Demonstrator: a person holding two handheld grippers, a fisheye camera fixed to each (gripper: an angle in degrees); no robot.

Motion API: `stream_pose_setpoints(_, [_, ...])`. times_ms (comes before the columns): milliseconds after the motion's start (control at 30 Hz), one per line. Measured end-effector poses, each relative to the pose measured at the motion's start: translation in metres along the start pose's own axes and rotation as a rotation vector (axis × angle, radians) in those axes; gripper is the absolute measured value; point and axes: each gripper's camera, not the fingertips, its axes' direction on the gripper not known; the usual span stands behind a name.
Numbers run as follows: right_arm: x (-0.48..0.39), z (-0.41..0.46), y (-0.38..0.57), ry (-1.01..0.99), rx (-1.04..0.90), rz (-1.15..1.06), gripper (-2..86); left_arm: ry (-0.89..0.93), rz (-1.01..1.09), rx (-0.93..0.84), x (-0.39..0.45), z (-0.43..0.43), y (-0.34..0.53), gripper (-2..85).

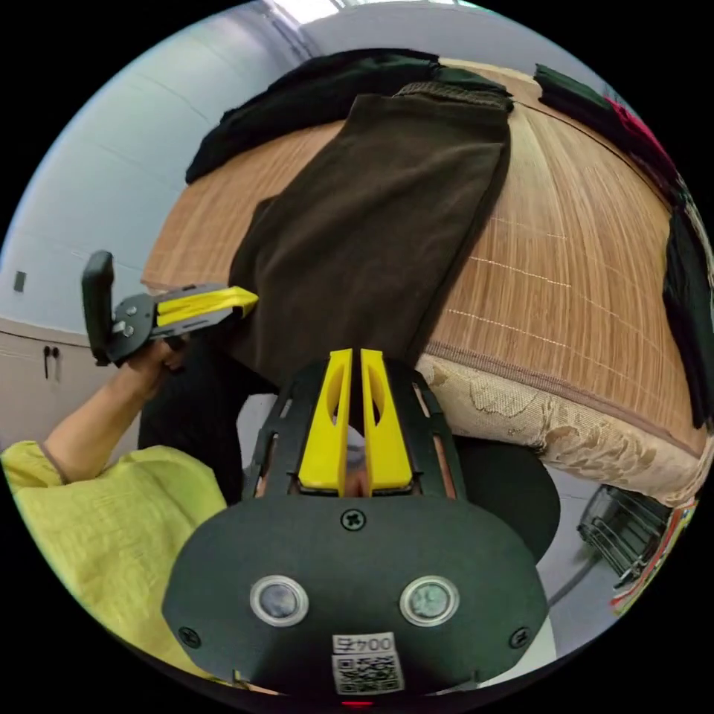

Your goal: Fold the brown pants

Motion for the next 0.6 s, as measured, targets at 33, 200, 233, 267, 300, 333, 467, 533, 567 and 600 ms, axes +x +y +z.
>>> stream_pose_setpoints(33, [-0.01,0.01,-0.002,0.041,-0.056,-0.017,1.8,0.022,-0.032,0.012,-0.002,0.0,0.002,0.0])
stream_pose_setpoints(200, [-0.036,0.035,-0.014,0.17,-0.159,-0.059,0.5,0.052,-0.033,-0.004,0.0,-0.004,0.002,0.0])
stream_pose_setpoints(233, [-0.039,0.038,-0.018,0.182,-0.189,-0.054,0.7,0.063,-0.03,-0.016,0.0,-0.004,0.001,0.0])
stream_pose_setpoints(267, [-0.04,0.041,-0.02,0.19,-0.22,-0.048,1.2,0.076,-0.032,-0.024,-0.001,-0.004,0.001,0.0])
stream_pose_setpoints(300, [-0.041,0.042,-0.021,0.194,-0.232,-0.047,1.5,0.083,-0.033,-0.029,-0.001,-0.004,0.001,0.0])
stream_pose_setpoints(333, [-0.042,0.043,-0.021,0.199,-0.249,-0.049,1.9,0.096,-0.036,-0.038,-0.002,-0.004,0.001,0.0])
stream_pose_setpoints(467, [-0.042,0.047,-0.015,0.182,-0.28,-0.057,2.4,0.126,-0.033,-0.07,-0.001,-0.002,0.001,0.1])
stream_pose_setpoints(533, [-0.043,0.048,-0.011,0.184,-0.291,-0.06,2.3,0.13,-0.029,-0.083,0.0,-0.001,0.001,0.1])
stream_pose_setpoints(567, [-0.044,0.049,-0.008,0.192,-0.294,-0.06,2.1,0.125,-0.021,-0.087,0.002,-0.001,0.002,0.2])
stream_pose_setpoints(600, [-0.045,0.05,-0.006,0.198,-0.294,-0.063,1.9,0.121,-0.018,-0.088,0.004,0.0,0.003,0.2])
